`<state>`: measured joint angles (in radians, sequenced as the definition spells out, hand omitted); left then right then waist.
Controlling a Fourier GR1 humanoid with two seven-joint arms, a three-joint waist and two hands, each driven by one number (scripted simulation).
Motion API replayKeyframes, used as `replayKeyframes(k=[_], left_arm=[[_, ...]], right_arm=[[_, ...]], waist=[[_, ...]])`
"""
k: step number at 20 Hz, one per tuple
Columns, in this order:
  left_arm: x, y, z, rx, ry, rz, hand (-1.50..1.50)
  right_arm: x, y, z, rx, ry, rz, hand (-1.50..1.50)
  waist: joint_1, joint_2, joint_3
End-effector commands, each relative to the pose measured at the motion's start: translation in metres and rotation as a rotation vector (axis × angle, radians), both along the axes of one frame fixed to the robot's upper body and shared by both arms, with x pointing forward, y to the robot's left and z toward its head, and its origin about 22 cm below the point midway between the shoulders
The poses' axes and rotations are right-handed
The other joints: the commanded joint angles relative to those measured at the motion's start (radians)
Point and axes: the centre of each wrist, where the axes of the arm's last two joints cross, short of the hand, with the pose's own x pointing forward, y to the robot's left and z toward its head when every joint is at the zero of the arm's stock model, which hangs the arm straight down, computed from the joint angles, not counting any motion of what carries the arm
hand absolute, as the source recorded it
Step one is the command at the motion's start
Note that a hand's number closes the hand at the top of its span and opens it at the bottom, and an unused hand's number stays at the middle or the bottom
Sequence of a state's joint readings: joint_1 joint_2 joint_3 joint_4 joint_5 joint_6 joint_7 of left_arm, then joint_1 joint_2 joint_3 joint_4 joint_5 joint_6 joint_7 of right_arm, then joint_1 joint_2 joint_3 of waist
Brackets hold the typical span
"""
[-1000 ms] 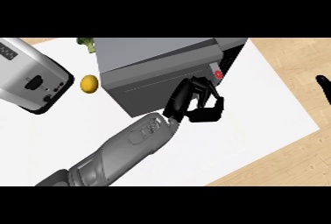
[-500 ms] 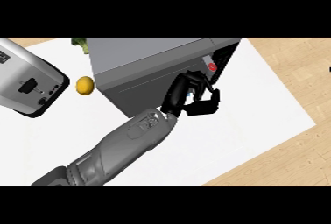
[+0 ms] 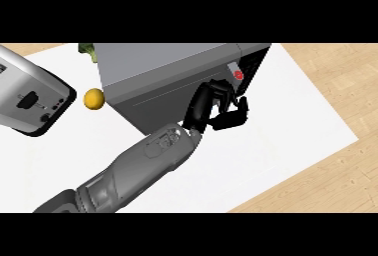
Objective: Pick up the milk, place it into the microwave and close the microwave
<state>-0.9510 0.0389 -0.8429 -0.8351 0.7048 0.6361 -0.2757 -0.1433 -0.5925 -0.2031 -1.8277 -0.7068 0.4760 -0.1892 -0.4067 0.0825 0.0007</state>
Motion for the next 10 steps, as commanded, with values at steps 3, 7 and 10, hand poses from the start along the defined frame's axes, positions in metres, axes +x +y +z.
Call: replayKeyframes(k=[3,7,10], left_arm=[[0.0088,-0.0264,0.0347,-0.009,-0.09,-0.058,1.5],[0.0081,-0.0276,0.035,-0.006,-0.1,-0.047,1.5],[0.0077,-0.0272,0.0342,-0.015,-0.093,-0.026,1.5]], right_arm=[[0.0024,-0.0042,0.0062,-0.004,0.009,0.012,-1.5],[0.0049,-0.004,0.0099,0.007,0.001,0.026,-1.5],[0.0051,-0.0084,0.0126,0.01,0.004,0.017,-1.5]], waist=[[-0.029,0.009,0.001],[-0.028,0.01,0.002],[-0.039,0.009,0.002]])
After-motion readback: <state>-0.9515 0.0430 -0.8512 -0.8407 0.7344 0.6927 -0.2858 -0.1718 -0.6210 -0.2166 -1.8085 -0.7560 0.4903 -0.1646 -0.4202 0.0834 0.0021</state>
